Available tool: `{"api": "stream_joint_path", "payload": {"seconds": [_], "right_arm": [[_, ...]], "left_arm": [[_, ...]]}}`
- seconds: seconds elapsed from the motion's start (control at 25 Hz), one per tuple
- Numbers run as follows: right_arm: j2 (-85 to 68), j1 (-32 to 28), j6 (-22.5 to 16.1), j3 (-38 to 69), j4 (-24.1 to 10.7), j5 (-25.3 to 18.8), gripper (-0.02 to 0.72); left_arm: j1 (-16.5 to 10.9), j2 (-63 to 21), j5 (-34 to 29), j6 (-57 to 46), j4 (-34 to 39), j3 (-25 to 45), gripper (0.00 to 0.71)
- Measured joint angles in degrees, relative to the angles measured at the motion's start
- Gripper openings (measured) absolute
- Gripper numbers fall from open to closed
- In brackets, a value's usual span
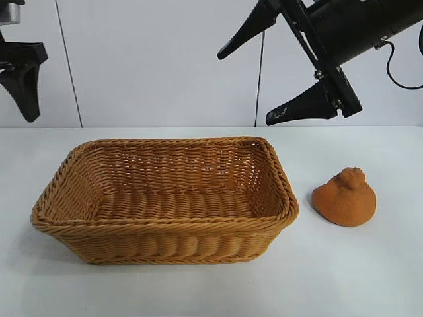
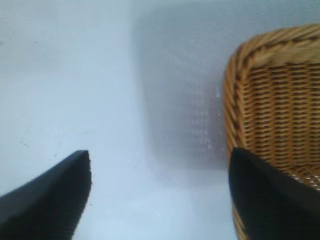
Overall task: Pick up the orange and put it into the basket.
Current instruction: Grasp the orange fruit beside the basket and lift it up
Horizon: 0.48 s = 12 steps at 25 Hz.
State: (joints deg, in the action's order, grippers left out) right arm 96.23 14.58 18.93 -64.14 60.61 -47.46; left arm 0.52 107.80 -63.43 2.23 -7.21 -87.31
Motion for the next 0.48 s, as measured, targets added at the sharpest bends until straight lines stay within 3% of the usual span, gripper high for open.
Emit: {"api": "stream_joint_path", "payload": {"seconds": [0.16,0.48], "right_arm": [[0.0,0.0,0.0,0.0,0.0,0.5,0.641],[0.0,0.0,0.0,0.0,-0.2,1.0,0.641]], "left_arm": [[-2.8,0.0,-2.2,-0.2,0.2,0.0,0.547],[-3.0,-0.2,-5.9,-2.2,0.2,-0.1,0.547]]}}
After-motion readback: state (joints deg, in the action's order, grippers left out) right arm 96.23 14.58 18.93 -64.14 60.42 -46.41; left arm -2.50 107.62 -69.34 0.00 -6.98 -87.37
